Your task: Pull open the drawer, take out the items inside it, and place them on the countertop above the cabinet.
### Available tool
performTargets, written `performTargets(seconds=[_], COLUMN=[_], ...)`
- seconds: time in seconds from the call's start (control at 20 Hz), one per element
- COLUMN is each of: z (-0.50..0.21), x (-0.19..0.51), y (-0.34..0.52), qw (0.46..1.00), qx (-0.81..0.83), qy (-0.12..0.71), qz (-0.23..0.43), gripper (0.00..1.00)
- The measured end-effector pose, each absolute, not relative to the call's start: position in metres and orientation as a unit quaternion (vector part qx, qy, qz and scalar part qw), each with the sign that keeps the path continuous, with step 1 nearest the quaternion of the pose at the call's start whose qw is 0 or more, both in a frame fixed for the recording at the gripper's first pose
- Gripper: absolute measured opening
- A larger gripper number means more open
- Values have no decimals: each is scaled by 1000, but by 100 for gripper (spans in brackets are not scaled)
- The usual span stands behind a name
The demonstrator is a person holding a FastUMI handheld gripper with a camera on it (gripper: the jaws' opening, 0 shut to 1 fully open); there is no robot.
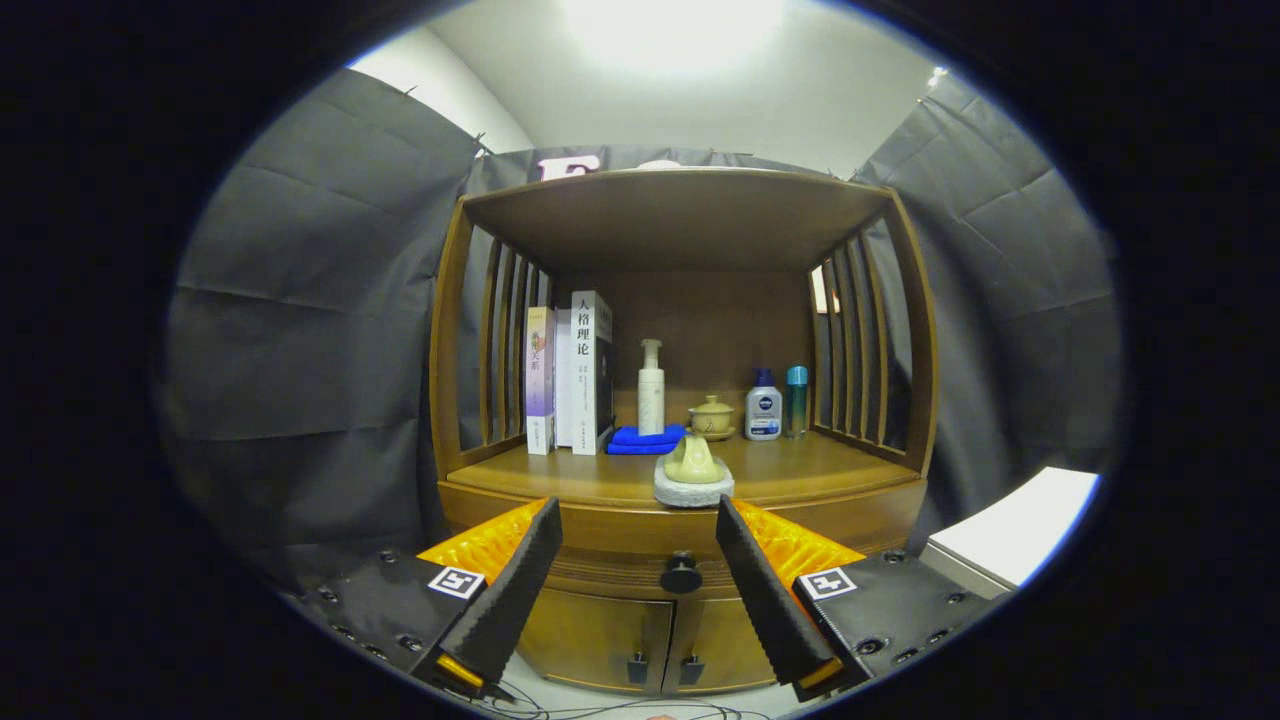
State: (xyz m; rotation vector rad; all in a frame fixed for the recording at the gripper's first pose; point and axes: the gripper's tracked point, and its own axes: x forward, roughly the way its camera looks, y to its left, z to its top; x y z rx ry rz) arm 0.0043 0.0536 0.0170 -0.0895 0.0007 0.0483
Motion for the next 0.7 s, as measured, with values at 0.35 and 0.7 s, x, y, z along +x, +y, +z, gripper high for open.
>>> performTargets(seconds=[0.35,0.7], z=[7,11], x=[-2,-4], y=[48,46], qw=[998,998], qx=[-59,-57], qy=[-1,-5], qz=[23,20], gripper=[98,98])
